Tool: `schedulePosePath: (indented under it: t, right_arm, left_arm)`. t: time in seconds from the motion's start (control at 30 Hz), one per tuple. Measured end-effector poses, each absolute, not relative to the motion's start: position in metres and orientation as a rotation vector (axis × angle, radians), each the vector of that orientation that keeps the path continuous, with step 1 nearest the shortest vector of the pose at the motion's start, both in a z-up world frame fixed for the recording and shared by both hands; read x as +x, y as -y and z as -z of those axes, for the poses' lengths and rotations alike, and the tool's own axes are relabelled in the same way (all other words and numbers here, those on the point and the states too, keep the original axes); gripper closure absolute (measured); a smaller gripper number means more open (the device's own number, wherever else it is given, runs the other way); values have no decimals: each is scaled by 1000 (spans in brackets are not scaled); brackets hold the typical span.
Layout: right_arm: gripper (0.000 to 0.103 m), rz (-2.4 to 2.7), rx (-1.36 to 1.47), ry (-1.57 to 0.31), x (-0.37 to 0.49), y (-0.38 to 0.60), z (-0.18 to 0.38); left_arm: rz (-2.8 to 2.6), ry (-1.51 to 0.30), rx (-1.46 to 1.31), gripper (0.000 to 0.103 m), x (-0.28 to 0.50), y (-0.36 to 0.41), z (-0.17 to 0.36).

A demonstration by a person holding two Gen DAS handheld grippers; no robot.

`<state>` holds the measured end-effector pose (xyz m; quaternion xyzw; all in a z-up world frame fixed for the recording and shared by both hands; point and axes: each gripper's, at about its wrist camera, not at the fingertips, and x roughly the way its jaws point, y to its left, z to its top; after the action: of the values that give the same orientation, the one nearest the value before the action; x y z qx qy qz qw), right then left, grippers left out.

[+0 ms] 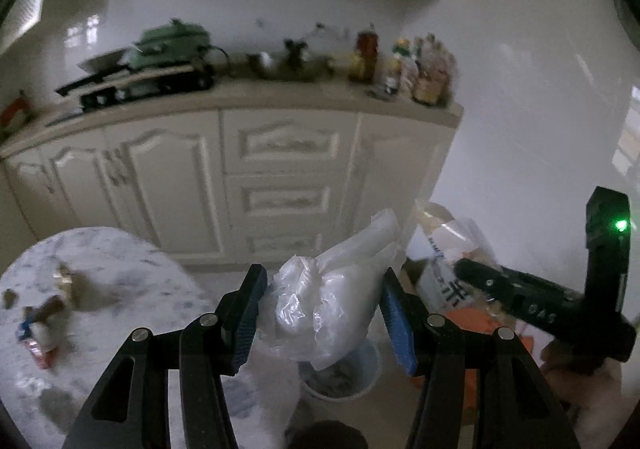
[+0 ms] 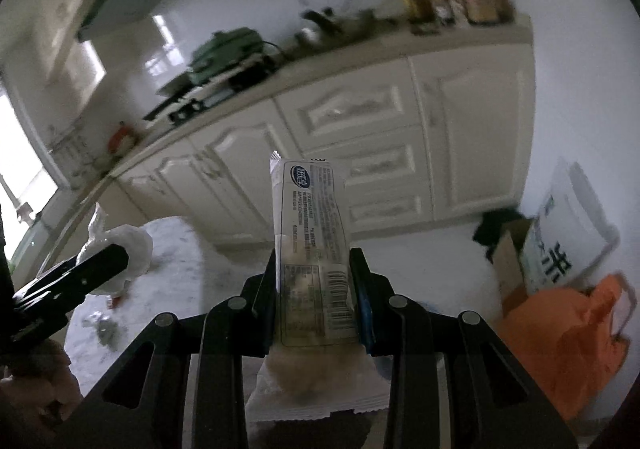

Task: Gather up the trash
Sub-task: 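Carry both items to the blue bin and release them inside, then move both open tools back over the remaining trash on the table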

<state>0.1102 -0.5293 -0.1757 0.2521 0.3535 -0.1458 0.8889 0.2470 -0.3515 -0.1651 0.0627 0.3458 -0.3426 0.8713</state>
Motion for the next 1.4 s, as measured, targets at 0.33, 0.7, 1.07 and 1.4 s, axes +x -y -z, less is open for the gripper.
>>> schedulePosePath:
  t: [0.33, 0.7, 1.07, 1.4]
  right_arm:
    - [71, 367, 623, -846, 123, 580, 260]
    - [21, 441, 732, -937, 122, 614, 329]
    - [1, 467, 689, -911, 107, 588, 288]
    - [0, 442, 611, -831, 105, 540, 215]
  left_arm:
    - [787, -915, 221, 50, 327, 454, 232]
    - [696, -1063, 350, 4, 398, 539, 282]
    - [684, -955, 339, 1, 329, 484, 241]
    - [675, -835, 229, 1, 266, 370, 164]
